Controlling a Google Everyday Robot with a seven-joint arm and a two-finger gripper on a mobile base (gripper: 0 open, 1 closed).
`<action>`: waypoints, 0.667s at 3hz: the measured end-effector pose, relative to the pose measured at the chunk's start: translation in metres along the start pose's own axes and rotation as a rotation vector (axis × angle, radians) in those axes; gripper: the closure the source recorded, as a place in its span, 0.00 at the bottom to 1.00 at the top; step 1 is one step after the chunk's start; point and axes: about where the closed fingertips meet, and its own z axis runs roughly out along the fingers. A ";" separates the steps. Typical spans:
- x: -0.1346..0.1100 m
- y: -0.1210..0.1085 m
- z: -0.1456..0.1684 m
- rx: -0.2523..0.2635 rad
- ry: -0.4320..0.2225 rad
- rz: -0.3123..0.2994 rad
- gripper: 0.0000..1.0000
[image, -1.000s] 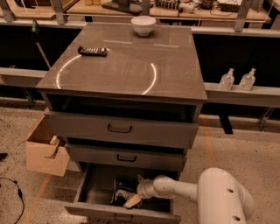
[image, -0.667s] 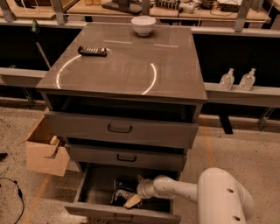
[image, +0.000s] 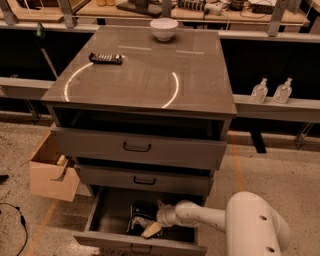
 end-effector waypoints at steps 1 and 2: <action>0.000 0.001 0.001 -0.001 0.000 0.000 0.18; -0.001 0.001 0.000 -0.001 0.000 0.000 0.41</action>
Offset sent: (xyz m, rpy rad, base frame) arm -0.0005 0.0007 -0.0003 0.0004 0.0008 0.0008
